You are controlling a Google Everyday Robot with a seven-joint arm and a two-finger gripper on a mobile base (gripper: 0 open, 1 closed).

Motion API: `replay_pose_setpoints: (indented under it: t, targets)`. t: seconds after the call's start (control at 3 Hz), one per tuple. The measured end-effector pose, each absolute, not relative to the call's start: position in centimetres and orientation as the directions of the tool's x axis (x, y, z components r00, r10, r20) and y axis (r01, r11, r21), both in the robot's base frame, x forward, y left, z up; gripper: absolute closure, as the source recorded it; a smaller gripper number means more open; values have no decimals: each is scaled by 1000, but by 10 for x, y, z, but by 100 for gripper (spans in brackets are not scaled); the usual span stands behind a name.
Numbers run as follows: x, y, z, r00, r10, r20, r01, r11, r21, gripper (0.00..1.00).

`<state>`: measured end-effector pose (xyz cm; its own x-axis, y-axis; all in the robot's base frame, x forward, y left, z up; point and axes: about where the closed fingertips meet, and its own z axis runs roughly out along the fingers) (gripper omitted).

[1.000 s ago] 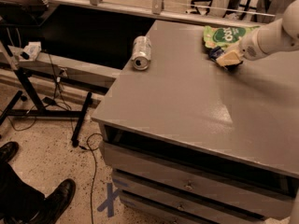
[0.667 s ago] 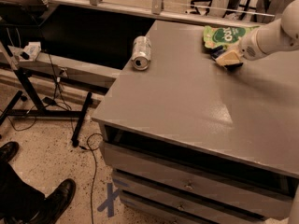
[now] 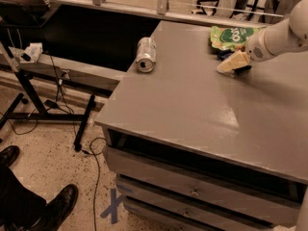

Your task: Move rxbar blueberry near green rice chip bag

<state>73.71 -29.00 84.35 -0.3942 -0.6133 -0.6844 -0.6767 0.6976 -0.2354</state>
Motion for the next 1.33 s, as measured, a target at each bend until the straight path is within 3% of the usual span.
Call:
replay_pose_setpoints:
  t: [0.33,1.33]
  targets:
    - [737,-290,844,-394,-613,-685,-677,698,-235,0]
    - [634,-309,925,-372,-338,-864,-606,794,-50,0]
